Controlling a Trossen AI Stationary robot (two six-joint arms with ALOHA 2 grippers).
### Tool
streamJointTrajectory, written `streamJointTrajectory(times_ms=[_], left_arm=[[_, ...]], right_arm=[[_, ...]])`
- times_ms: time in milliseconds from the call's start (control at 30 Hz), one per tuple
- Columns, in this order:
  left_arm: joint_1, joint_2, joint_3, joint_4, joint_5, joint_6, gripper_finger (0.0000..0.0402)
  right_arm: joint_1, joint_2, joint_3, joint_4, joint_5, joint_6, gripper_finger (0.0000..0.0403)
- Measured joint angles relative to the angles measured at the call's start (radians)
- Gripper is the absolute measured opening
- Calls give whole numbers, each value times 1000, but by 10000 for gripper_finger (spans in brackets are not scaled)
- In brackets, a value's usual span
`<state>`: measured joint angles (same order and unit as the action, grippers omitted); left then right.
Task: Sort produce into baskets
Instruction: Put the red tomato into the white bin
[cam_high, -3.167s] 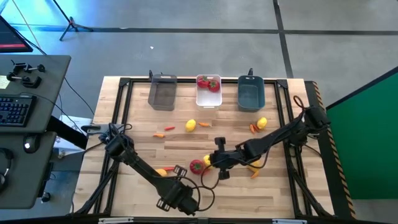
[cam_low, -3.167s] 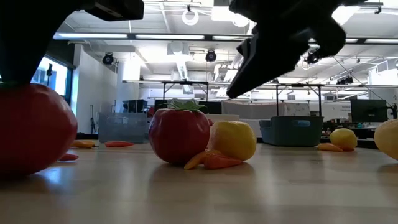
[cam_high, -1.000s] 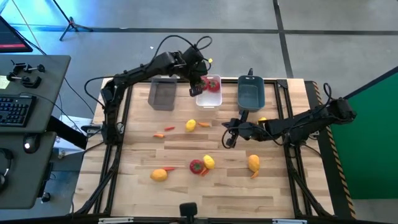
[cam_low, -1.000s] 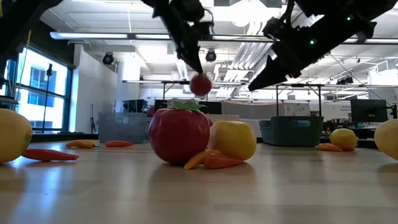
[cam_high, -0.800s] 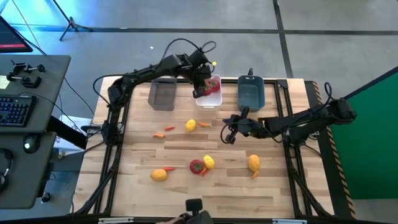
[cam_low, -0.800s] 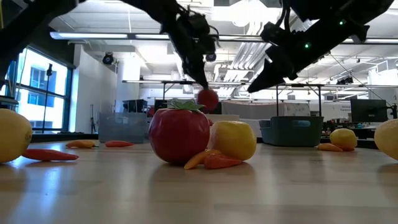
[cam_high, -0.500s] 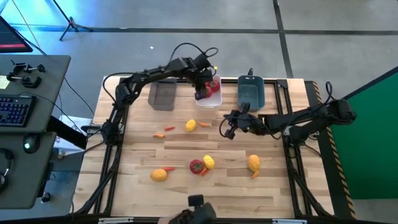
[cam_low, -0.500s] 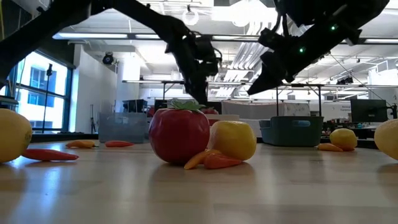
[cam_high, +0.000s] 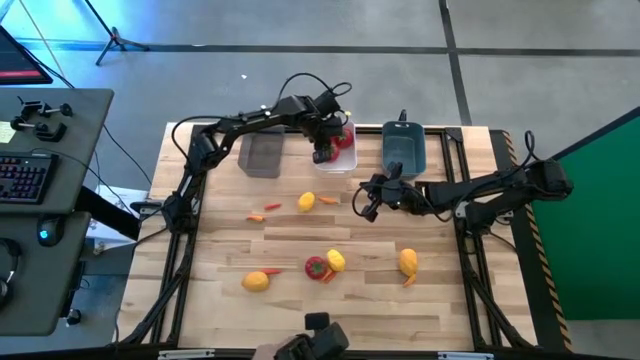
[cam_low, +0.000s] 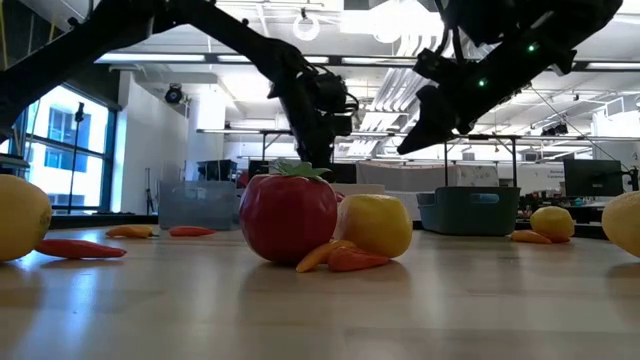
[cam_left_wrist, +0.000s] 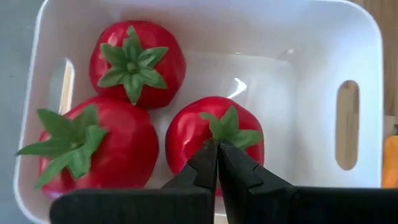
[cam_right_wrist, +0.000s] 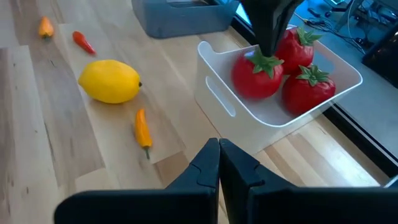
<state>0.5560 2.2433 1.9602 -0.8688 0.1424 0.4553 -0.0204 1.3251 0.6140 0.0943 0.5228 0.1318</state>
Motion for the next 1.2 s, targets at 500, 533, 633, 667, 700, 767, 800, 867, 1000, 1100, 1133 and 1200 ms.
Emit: streamJointTrajectory(times_ms=[500, 533, 633, 667, 700, 767, 800, 867, 1000, 1100, 1133, 1200], left_arm=[[-4, -55, 1, 81, 1, -37, 105], [-4, -56, 1, 97, 0, -45, 107], [-4, -56, 1, 156, 1, -53, 108], [-4, -56, 1, 172, 1, -53, 108], [-5, -56, 1, 189, 2, -53, 108], [-9, -56, 1, 218, 2, -53, 107], [-11, -56, 1, 228, 2, -53, 105], [-16, -56, 1, 253, 5, -48, 98], [-28, -56, 1, 304, 28, -34, 82], [-36, -56, 1, 323, 87, -20, 63], [-40, -56, 1, 328, 106, -11, 54], [-45, -56, 1, 341, 123, -8, 34]], right_arm=[[-1, 0, 0, -1, -5, -62, 0], [-1, 0, 0, -1, -7, -66, 0], [-10, 0, 0, -4, -9, -65, 0], [-14, 0, 0, -7, -14, -60, 0], [-20, 1, 0, -8, -23, -54, 0], [-27, 1, 0, -8, -35, -37, 0], [-31, 1, 0, -8, -40, -30, 0], [-36, 1, 0, -9, -52, -19, 0], [-53, 1, 0, -11, -63, -27, 0], [-76, 1, 0, -11, -63, -27, 0], [-84, 1, 0, -10, -63, -25, 0], [-98, 1, 0, -8, -63, -18, 0]])
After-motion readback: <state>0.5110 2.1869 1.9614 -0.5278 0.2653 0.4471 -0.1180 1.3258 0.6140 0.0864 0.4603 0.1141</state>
